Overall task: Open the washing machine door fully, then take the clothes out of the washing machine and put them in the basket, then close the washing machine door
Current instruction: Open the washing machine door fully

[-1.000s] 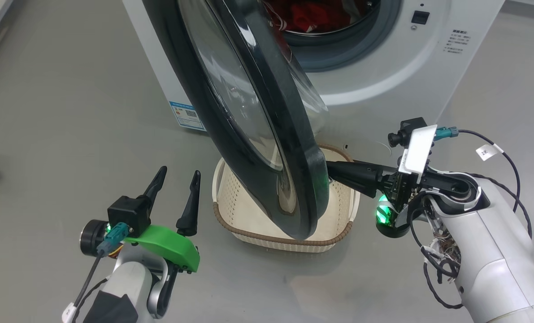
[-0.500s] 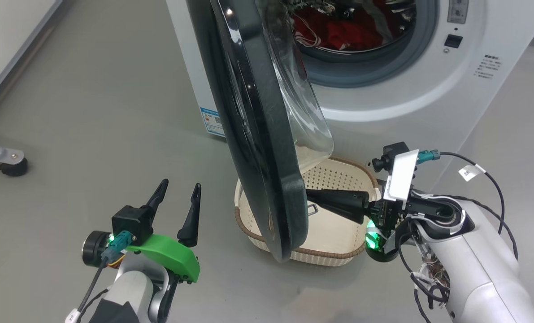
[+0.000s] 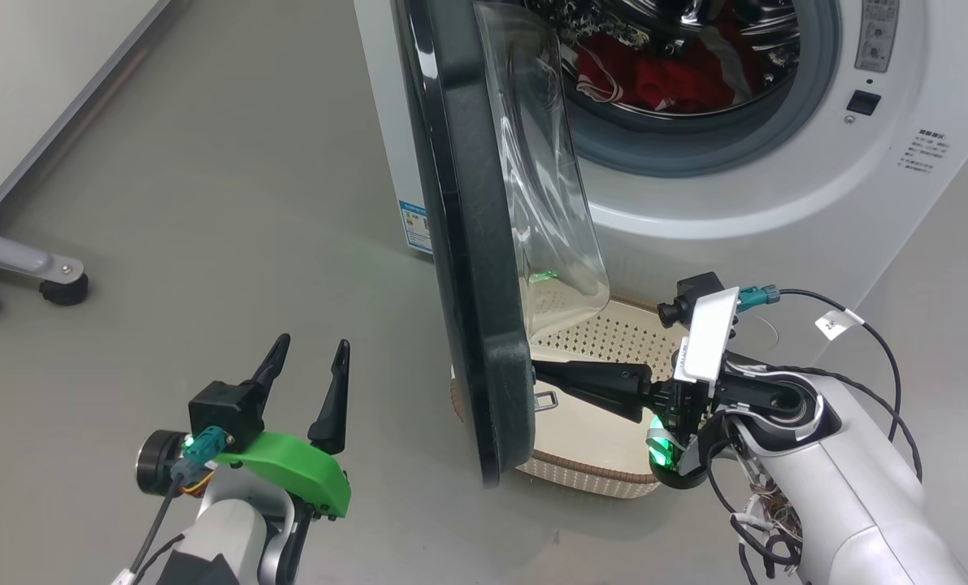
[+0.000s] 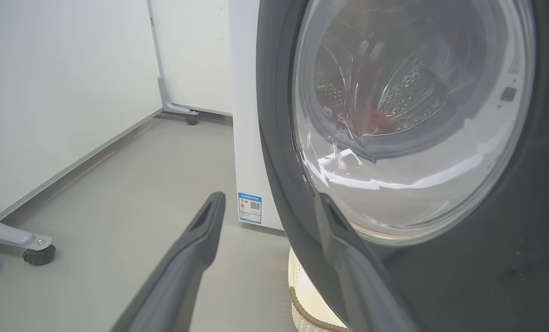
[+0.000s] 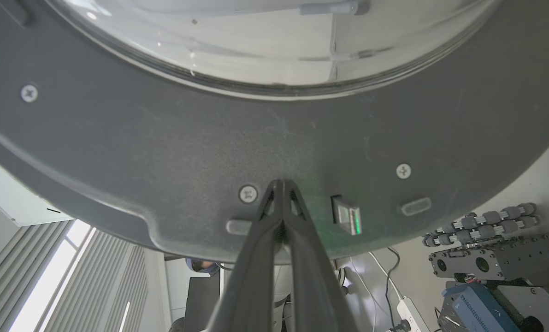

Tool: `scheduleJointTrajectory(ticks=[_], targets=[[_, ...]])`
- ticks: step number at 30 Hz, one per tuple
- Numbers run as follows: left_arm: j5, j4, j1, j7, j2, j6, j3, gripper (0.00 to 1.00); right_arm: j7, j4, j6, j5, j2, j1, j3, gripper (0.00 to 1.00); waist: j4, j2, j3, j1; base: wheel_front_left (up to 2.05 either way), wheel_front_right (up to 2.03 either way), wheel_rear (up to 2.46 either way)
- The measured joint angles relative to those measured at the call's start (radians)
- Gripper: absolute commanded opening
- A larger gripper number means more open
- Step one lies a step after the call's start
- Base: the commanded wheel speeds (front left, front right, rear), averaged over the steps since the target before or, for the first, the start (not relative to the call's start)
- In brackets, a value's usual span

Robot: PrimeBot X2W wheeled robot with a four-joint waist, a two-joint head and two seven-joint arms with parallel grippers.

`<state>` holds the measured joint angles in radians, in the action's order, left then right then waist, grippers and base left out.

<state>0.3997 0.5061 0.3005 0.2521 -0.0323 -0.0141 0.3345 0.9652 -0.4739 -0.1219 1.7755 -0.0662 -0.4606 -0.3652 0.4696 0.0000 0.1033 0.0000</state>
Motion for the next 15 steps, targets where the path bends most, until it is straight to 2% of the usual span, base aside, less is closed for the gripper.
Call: scheduleJointTrajectory(ticks=[15], targets=[[0.004, -0.003, -0.015, 0.000, -0.006, 0.000, -0.004, 1.00, -0.073, 0.036, 0.000, 0.068, 0.000, 0.004, -0.095, 0.00, 0.020, 0.0000, -0.003, 0.0000, 0.00, 0.00, 0.00]])
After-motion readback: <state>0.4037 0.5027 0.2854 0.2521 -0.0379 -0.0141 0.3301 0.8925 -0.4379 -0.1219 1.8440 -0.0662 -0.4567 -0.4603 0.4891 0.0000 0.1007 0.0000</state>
